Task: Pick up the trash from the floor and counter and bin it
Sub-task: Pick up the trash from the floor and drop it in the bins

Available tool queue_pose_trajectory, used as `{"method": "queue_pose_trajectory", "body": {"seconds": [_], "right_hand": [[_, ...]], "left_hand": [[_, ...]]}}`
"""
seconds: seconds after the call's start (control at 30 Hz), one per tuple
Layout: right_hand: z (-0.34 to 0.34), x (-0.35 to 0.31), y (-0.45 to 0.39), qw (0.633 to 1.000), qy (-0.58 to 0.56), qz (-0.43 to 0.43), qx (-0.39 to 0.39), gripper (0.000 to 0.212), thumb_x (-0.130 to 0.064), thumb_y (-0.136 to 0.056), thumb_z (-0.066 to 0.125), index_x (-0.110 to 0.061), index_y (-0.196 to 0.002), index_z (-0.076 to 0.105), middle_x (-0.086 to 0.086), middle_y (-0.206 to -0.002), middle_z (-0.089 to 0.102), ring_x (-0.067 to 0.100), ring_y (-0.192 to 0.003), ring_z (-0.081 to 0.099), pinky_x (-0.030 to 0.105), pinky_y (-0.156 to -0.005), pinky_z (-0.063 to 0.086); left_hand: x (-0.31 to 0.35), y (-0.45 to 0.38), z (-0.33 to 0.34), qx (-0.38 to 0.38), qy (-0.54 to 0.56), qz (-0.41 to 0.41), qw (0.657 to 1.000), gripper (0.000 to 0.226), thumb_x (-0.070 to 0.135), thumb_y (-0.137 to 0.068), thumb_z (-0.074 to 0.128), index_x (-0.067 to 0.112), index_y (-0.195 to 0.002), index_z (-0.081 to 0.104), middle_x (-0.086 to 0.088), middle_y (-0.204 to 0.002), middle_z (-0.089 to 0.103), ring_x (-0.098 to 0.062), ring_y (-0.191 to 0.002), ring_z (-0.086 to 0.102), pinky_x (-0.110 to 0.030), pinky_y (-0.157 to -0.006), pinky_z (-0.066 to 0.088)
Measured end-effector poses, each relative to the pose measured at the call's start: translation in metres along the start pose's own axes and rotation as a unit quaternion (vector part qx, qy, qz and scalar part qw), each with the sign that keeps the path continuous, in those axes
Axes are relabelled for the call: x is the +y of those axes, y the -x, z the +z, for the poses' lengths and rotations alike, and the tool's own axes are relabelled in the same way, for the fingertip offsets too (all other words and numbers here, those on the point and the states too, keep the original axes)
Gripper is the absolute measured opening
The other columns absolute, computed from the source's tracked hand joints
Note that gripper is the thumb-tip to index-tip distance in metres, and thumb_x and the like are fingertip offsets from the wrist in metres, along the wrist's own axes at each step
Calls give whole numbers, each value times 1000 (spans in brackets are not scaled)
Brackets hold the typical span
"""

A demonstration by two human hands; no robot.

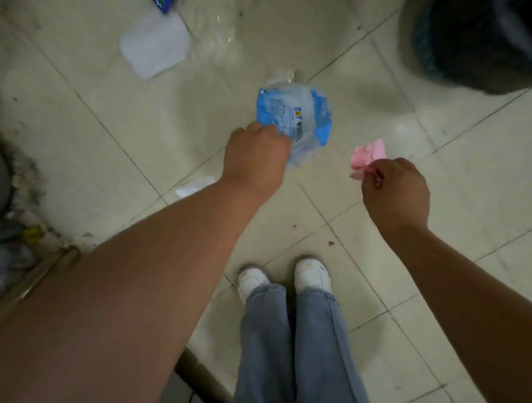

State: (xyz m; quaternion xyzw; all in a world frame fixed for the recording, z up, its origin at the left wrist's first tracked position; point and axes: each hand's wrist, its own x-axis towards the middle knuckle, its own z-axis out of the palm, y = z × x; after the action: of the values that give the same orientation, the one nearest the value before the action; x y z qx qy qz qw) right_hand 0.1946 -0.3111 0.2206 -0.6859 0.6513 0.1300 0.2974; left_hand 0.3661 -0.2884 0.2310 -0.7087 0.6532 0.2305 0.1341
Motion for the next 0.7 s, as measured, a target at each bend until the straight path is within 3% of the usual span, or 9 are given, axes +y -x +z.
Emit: {"method": "queue_pose_trajectory", "body": {"seconds": [0.1,0.27,0.3,0.37,0.4,0.43,0.57,0.63,0.7], "right_hand": [[-97,-6,-1,998,-31,15,53,29,-10,-93,43,3,-109,64,26,-112,61,38,-101,58,35,-81,45],[-226,13,-36,988,-87,25,126,28,-7,-92,47,3,-111,64,26,-115,61,38,-108,54,36,-86,39],[-245,21,-48,988,-89,26,125,28,-7,-93,46,4,-112,63,26,-116,60,38,-108,55,36,-87,40],[-274,43,-77,989,-82,36,115,28,-8,-95,44,5,-111,63,26,-114,60,38,-104,57,35,-80,42],[-286,55,-95,991,-73,40,106,28,-8,-95,43,5,-109,63,26,-113,61,39,-101,58,33,-75,40],[-296,67,-112,993,-61,42,93,28,-9,-95,42,5,-107,63,27,-112,62,40,-100,58,32,-73,39],[-324,111,-164,998,-24,53,40,28,-8,-94,41,4,-107,63,28,-113,61,42,-102,58,41,-84,46],[-326,127,-180,999,-12,49,10,28,-9,-95,40,3,-108,62,27,-115,60,40,-102,58,40,-85,47],[-320,137,-189,998,-6,51,-18,29,-11,-95,40,0,-116,59,25,-119,58,39,-105,58,39,-85,48]], "left_hand": [[33,-1,-82,-53,-7,32,998,27,6,-94,44,5,-117,59,-14,-122,59,-31,-115,52,-39,-90,44],[94,-42,-196,-35,-2,53,998,28,6,-91,47,6,-117,58,-12,-121,59,-32,-115,52,-39,-90,44],[106,-55,-212,-1,-11,65,998,24,7,-85,57,6,-108,63,-12,-112,64,-31,-106,59,-36,-83,48],[131,-87,-238,69,-25,86,994,26,11,-45,86,9,-66,71,-7,-68,70,-25,-62,68,-23,-50,51],[142,-103,-248,85,-29,89,992,33,10,-25,89,11,-50,67,-4,-51,65,-22,-44,64,-16,-40,46],[153,-124,-249,79,-24,90,992,35,8,-20,88,11,-46,66,-4,-47,63,-21,-40,62,-14,-38,43],[207,-187,-246,18,9,55,998,25,2,-51,82,6,-72,70,-10,-75,70,-27,-68,68,-22,-52,33],[229,-209,-224,-46,14,45,998,25,2,-83,56,5,-107,61,-12,-112,63,-30,-105,58,-33,-73,43],[243,-219,-210,-104,23,41,993,33,3,-91,43,7,-123,53,-11,-126,55,-30,-118,49,-36,-92,42]]}}
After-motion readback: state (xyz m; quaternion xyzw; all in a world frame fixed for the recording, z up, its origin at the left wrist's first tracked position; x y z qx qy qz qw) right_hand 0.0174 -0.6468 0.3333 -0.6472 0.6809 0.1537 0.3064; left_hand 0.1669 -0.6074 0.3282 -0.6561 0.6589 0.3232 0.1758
